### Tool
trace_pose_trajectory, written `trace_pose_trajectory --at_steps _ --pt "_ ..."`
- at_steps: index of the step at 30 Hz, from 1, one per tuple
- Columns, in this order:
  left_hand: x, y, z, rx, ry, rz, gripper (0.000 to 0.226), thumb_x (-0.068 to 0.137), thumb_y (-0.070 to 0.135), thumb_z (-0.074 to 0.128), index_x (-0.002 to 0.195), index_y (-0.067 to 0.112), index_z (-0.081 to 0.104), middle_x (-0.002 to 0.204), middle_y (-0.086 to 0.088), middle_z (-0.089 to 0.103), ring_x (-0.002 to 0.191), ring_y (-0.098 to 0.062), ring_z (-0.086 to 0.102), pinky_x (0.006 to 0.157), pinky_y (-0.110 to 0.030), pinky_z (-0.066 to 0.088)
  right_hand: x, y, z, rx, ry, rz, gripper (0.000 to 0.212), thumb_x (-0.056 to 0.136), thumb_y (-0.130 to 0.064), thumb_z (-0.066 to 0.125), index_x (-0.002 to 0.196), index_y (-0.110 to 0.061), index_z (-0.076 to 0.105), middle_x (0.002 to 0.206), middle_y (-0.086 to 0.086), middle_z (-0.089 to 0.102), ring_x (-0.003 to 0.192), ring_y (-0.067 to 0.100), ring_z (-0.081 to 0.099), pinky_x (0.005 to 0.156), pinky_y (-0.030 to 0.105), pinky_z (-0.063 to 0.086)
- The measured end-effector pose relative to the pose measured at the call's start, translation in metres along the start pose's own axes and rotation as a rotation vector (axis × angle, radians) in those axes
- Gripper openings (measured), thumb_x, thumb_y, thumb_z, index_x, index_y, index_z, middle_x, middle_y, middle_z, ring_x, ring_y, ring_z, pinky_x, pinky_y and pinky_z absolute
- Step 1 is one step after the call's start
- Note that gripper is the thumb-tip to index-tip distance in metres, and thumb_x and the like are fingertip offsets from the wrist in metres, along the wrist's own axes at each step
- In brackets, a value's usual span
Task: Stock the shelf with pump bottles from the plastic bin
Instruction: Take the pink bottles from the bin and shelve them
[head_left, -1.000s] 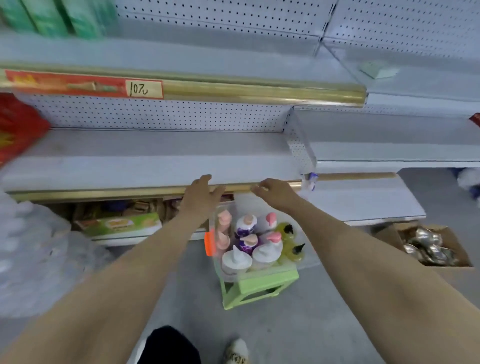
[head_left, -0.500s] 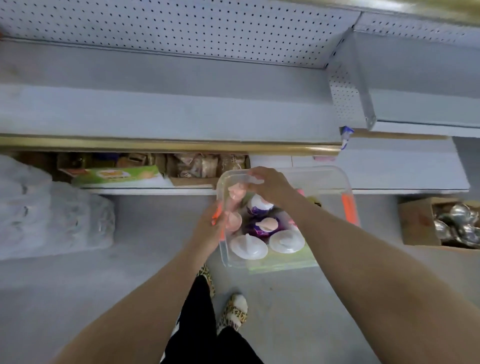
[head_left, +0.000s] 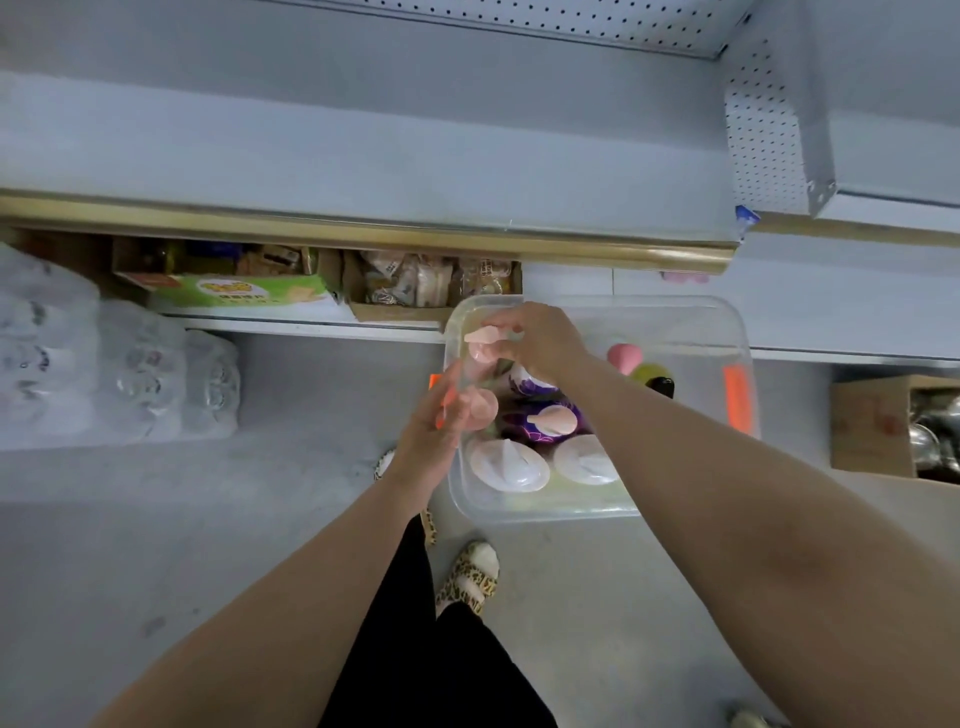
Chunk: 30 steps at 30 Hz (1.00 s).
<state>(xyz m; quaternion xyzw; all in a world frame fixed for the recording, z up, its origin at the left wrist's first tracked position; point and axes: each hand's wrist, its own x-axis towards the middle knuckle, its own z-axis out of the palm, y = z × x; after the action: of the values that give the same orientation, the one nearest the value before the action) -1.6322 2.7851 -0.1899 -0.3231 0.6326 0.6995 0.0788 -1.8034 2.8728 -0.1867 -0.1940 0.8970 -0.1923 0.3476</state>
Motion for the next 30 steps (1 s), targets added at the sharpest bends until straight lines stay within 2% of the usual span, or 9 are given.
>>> trace_pose_trajectory --at_steps 2,5,7,10,13,16,20,26,30 --pt "0.001 -0.003 -0.002 0.007 -0.008 0.005 0.05 0.103 0.01 0.044 0.15 0.02 0.028 0.092 0.005 0.059 0.067 0.01 0.06 0.06 -0.008 0.046 -0.002 0.002 0.0 0.091 0.072 -0.021 0.033 0.085 -0.029 0.076 0.118 -0.029 0.073 0.112 -0.014 0.067 0.097 0.005 0.06 0.077 0.014 0.035" --pt "0.004 -0.006 -0.007 0.035 -0.015 -0.035 0.05 0.101 0.029 0.051 0.149 0.03 0.037 0.116 0.005 0.059 0.103 -0.011 0.06 0.08 -0.018 0.047 -0.01 0.007 -0.006 0.257 0.131 -0.041 0.029 0.087 -0.024 0.075 0.116 -0.027 0.075 0.109 -0.011 0.07 0.078 -0.003 0.055 0.071 0.007 0.037" --pt "0.002 -0.002 -0.006 0.019 -0.023 -0.057 0.047 0.101 0.026 0.052 0.146 0.032 0.041 0.119 0.003 0.059 0.102 -0.009 0.058 0.08 -0.016 0.047 -0.014 0.012 -0.011 0.332 0.165 -0.009 0.027 0.087 -0.028 0.075 0.114 -0.028 0.076 0.109 -0.005 0.074 0.077 0.011 0.063 0.074 0.02 0.047" --pt "0.002 0.002 -0.007 0.043 -0.053 -0.03 0.032 0.1 0.021 0.053 0.123 0.044 0.049 0.095 0.01 0.062 0.075 0.009 0.059 0.07 -0.015 0.048 -0.022 0.013 -0.027 0.439 0.234 -0.017 0.026 0.085 -0.037 0.075 0.111 -0.032 0.076 0.106 -0.011 0.075 0.096 0.019 0.07 0.093 0.035 0.055" --pt "0.004 0.005 -0.009 0.154 -0.087 -0.032 0.05 0.092 0.053 0.059 0.139 0.039 0.05 0.119 0.011 0.061 0.109 -0.003 0.057 0.096 -0.039 0.049 -0.029 0.009 -0.049 0.589 0.3 -0.082 0.007 0.092 -0.026 0.068 0.094 -0.023 0.075 0.088 -0.007 0.074 0.083 0.012 0.067 0.087 0.032 0.054" --pt "0.007 0.002 -0.009 0.177 -0.086 -0.073 0.075 0.073 0.072 0.059 0.14 0.038 0.052 0.138 0.0 0.052 0.126 -0.02 0.049 0.106 -0.053 0.043 -0.038 0.001 -0.073 0.71 0.37 -0.119 0.013 0.097 -0.025 0.061 0.089 -0.015 0.057 0.102 0.021 0.069 0.086 0.03 0.065 0.088 0.056 0.055" --pt "0.007 0.007 -0.008 0.163 -0.076 -0.09 0.058 0.088 0.053 0.064 0.14 0.032 0.052 0.132 0.004 0.048 0.122 -0.013 0.043 0.11 -0.046 0.04 -0.05 -0.014 -0.107 0.852 0.392 -0.17 0.014 0.102 -0.022 0.056 0.095 -0.011 0.05 0.108 -0.008 0.073 0.094 0.022 0.071 0.08 0.053 0.06" --pt "0.015 0.001 -0.007 0.229 -0.029 -0.12 0.049 0.092 0.038 0.066 0.139 0.034 0.053 0.147 0.0 0.043 0.127 -0.018 0.046 0.083 -0.03 0.052 -0.051 -0.008 -0.132 0.759 0.505 -0.233 0.014 0.1 -0.035 0.056 0.09 -0.025 0.054 0.104 -0.013 0.074 0.09 0.028 0.069 0.073 0.065 0.055" --pt "0.018 0.0 -0.005 0.204 -0.023 -0.123 0.045 0.093 0.034 0.065 0.136 0.03 0.056 0.147 -0.003 0.044 0.123 -0.017 0.046 0.059 -0.016 0.044 -0.045 -0.002 -0.133 0.693 0.61 -0.234 0.012 0.092 -0.049 0.057 0.088 -0.038 0.057 0.097 -0.002 0.075 0.093 0.037 0.068 0.076 0.063 0.055"
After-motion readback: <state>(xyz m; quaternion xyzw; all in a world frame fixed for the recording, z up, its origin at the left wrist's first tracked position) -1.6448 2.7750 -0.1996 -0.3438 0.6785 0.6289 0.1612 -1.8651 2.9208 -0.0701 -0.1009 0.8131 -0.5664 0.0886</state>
